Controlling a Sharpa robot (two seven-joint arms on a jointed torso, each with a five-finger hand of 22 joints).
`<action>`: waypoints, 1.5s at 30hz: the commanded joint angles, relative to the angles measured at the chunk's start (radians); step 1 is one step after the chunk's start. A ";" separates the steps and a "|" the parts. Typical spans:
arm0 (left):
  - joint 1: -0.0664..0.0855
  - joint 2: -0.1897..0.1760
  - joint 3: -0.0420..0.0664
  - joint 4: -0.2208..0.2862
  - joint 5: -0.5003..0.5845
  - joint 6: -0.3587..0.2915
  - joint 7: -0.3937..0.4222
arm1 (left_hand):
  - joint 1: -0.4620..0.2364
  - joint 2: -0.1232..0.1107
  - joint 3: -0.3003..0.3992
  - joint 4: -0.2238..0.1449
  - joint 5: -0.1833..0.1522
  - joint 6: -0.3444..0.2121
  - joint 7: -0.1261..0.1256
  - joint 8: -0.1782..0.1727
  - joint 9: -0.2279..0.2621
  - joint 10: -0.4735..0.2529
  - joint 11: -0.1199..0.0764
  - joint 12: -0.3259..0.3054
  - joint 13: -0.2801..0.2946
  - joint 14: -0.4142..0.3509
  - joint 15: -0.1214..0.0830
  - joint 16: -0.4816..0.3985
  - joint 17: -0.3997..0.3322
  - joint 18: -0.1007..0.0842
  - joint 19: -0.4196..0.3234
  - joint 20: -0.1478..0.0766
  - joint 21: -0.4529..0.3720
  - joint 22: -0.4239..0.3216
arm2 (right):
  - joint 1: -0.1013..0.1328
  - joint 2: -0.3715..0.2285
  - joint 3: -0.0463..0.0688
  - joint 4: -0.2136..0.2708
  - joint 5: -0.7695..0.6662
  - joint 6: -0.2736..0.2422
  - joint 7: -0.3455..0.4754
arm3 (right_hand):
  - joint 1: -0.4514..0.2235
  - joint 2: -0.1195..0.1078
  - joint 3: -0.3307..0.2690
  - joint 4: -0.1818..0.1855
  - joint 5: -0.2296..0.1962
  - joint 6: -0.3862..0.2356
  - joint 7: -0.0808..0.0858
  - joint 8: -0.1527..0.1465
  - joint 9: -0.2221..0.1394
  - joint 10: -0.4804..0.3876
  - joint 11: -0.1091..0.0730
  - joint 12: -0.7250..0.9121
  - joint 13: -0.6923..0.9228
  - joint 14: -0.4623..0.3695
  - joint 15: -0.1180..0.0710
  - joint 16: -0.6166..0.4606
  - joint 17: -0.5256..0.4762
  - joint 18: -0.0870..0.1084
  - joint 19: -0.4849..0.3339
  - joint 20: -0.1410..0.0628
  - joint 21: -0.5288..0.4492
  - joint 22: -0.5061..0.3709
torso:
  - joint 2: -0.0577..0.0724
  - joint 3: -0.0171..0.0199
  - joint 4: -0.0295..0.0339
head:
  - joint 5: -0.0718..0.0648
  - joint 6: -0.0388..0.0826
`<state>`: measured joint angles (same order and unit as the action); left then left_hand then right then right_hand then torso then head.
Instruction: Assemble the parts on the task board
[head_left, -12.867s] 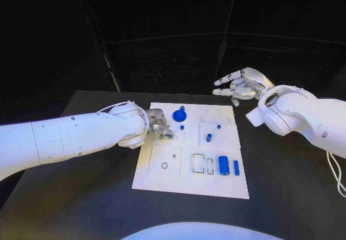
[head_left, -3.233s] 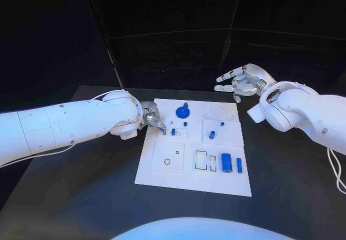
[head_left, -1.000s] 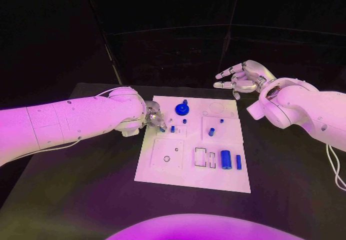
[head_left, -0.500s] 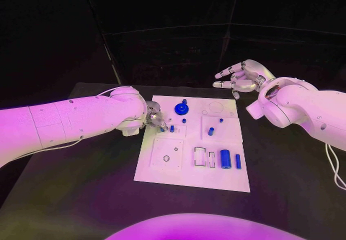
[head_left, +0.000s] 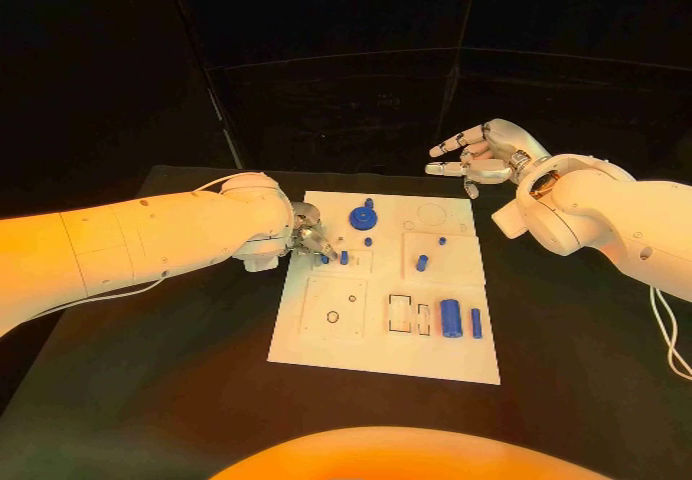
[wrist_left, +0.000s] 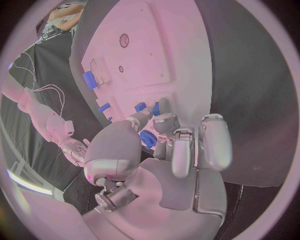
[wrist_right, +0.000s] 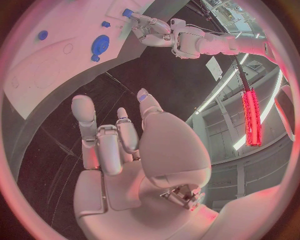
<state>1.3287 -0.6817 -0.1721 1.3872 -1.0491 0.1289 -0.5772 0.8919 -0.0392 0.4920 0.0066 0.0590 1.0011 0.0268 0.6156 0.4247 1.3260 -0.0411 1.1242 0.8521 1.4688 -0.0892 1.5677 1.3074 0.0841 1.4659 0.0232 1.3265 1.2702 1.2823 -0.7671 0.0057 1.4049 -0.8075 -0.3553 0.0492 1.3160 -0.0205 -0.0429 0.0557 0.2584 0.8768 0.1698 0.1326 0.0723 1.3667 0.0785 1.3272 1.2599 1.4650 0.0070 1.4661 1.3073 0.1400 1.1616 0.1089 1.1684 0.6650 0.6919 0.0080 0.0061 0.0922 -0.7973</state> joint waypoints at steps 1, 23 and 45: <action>0.000 -0.003 -0.001 -0.002 -0.004 0.005 -0.016 | -0.018 -0.008 -0.046 0.018 -0.004 0.009 0.000 -0.006 -0.005 0.006 -0.001 0.001 -0.002 0.102 -0.006 0.003 0.263 -0.018 0.018 -0.008 0.007 0.002 | 0.002 0.000 0.001 0.001 -0.002 0.002 0.008 | 0.001 0.008 -0.005 0.000 0.000 -0.003 -0.003 0.004 -0.001 0.001 -0.001 0.002 0.000 0.054 -0.008 -0.004 0.007 0.015 0.004 -0.004 -0.006 -0.001 | 0.000 -0.0006 0.0005 | -0.002 0.002; 0.016 -0.076 0.006 0.050 0.094 -0.186 0.092 | 0.019 -0.028 -0.343 0.125 -0.003 -0.035 0.016 -0.026 -0.029 -0.054 0.012 -0.063 -0.099 0.102 0.000 0.003 0.263 -0.001 -0.009 -0.005 -0.067 -0.075 | 0.001 0.000 0.001 -0.003 -0.002 0.001 0.010 | 0.000 0.008 -0.006 0.000 0.000 -0.003 -0.003 0.005 -0.001 0.000 -0.001 0.001 -0.001 0.054 -0.008 -0.005 0.006 0.015 0.004 -0.004 -0.007 -0.002 | 0.000 -0.0003 0.0004 | -0.007 0.007; 0.003 0.043 -0.009 -0.060 -0.101 -0.346 0.570 | 0.485 -0.034 -0.270 -0.033 -0.002 -0.138 0.117 -0.236 -0.237 -0.439 0.124 -0.530 -0.563 -0.193 0.094 -0.414 -0.375 0.098 -0.264 0.085 -0.712 -0.681 | 0.001 0.002 0.001 -0.002 -0.002 0.001 0.010 | 0.000 0.009 -0.007 0.001 0.000 -0.004 -0.003 0.005 -0.001 0.000 -0.001 0.002 -0.001 0.054 -0.008 -0.004 0.007 0.015 0.004 -0.004 -0.007 -0.002 | 0.001 0.0008 -0.0021 | -0.020 0.026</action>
<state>1.3308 -0.6425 -0.1810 1.3352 -1.0109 -0.1820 -0.1235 1.3783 -0.0658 0.2159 -0.0280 0.0589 0.8581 0.1447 0.3844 0.1921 0.8896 0.0769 0.6011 0.2960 1.2680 0.0043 1.1448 0.9241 0.1699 1.1973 0.1078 0.6122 0.5883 1.2821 -0.7659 0.0056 1.4011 -0.8075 -0.3554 0.0502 1.3161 -0.0206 -0.0428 0.0557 0.2584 0.8768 0.1698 0.1326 0.0723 1.3667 0.0785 1.3272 1.2599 1.4650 0.0071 1.4661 1.3073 0.1400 1.1616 0.1089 1.1684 0.6635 0.6931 0.0078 0.0046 0.0728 -0.7723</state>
